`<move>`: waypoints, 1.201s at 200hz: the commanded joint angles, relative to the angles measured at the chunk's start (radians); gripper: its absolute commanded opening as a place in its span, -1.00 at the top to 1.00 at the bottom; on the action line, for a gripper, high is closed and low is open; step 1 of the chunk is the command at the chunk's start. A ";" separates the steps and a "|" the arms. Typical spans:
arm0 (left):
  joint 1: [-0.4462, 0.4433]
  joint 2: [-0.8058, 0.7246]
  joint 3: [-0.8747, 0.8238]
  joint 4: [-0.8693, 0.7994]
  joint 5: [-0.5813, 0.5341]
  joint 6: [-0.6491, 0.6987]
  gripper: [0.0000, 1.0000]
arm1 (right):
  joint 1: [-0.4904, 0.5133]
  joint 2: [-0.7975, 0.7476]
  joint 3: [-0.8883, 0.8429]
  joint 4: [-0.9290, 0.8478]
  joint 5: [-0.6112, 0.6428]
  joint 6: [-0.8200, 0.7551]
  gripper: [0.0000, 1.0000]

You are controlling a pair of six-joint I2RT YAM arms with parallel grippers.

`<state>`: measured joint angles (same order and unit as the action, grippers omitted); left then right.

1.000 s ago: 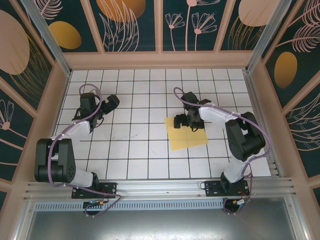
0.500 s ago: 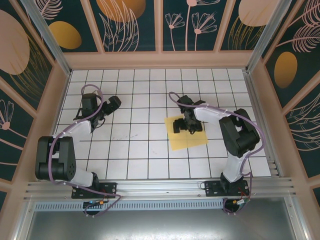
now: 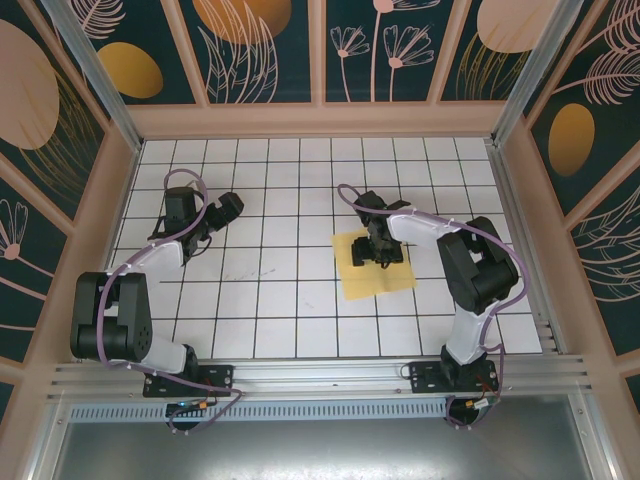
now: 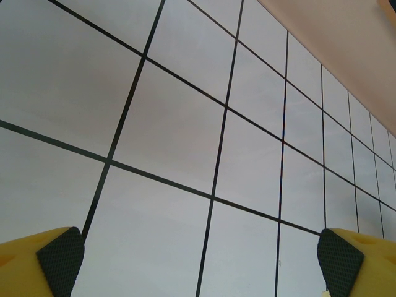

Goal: Fold a paper plane with a square sheet of paper (pick it up from the middle)
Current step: First fold in half a square sheet of paper at the center of the table.

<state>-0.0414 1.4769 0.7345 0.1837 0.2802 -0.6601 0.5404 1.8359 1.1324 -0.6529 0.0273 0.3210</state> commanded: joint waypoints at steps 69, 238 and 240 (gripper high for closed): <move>-0.024 -0.013 -0.043 0.056 0.091 -0.054 -0.97 | -0.018 -0.083 -0.019 0.153 -0.298 0.036 0.24; -0.317 0.157 -0.173 0.672 0.418 -0.507 -0.53 | -0.102 -0.097 -0.260 1.035 -0.977 0.576 0.24; -0.318 0.161 -0.172 0.675 0.419 -0.510 -0.53 | -0.102 -0.097 -0.262 1.038 -0.978 0.578 0.24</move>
<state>-0.3412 1.6005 0.5503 0.7078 0.6754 -1.0935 0.4446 1.7222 0.8974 0.2855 -0.8997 0.8436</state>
